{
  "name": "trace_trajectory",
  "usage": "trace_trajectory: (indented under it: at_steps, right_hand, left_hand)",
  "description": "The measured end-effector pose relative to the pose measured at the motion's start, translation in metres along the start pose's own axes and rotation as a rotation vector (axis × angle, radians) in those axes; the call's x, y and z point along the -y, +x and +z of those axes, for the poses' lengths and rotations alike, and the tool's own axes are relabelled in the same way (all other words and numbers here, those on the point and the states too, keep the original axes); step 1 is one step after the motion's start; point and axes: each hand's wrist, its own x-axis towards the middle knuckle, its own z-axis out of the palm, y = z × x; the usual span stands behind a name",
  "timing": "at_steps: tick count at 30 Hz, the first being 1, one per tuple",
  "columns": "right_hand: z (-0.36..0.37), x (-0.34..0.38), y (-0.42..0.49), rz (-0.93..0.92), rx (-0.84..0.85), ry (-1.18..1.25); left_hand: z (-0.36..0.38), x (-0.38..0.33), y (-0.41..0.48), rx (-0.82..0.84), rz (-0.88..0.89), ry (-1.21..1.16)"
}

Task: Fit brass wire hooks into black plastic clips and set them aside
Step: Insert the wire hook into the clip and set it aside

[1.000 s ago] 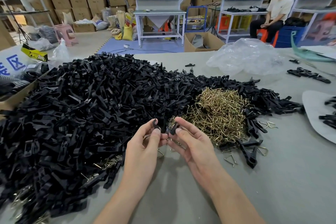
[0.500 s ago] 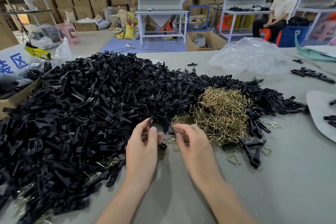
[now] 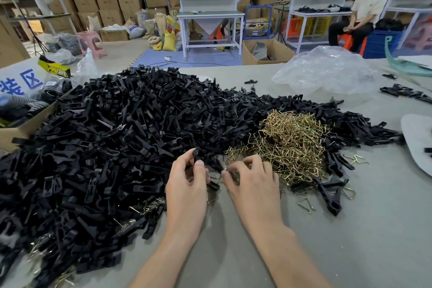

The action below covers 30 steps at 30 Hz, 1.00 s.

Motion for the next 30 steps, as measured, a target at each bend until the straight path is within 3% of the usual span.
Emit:
trace_trajectory:
  at_steps: [5, 8, 10, 16, 21, 23, 26, 30]
  right_hand:
    - [-0.004, -0.004, -0.001, -0.037, 0.024, 0.187]
    - [-0.016, -0.009, 0.0, -0.027, 0.095, 0.571]
    - [-0.024, -0.01, -0.002, -0.033, 0.171, 0.708]
    - [-0.031, -0.014, -0.003, -0.08, 0.189, 0.695]
    - [-0.031, -0.018, -0.003, -0.128, 0.292, 0.739]
    - [-0.032, -0.016, -0.003, -0.132, 0.262, 0.805]
    - [-0.035, -0.015, 0.0, -0.066, 0.192, 0.968]
    - [-0.034, -0.012, 0.004, 0.061, 0.237, 1.233]
  left_hand:
    - [-0.002, -0.002, -0.004, 0.037, 0.071, 0.066]
    - [-0.006, -0.008, -0.008, 0.071, 0.35, 0.22]
    - [-0.007, -0.008, -0.009, 0.106, 0.444, 0.283]
    - [-0.009, -0.009, -0.008, 0.139, 0.492, 0.266]
    - [-0.011, -0.009, -0.007, 0.149, 0.487, 0.292]
    - [-0.011, -0.009, -0.006, 0.168, 0.464, 0.293]
    - [-0.007, -0.011, -0.01, 0.168, 0.385, 0.198]
    - [-0.001, -0.015, -0.018, 0.179, 0.217, 0.061]
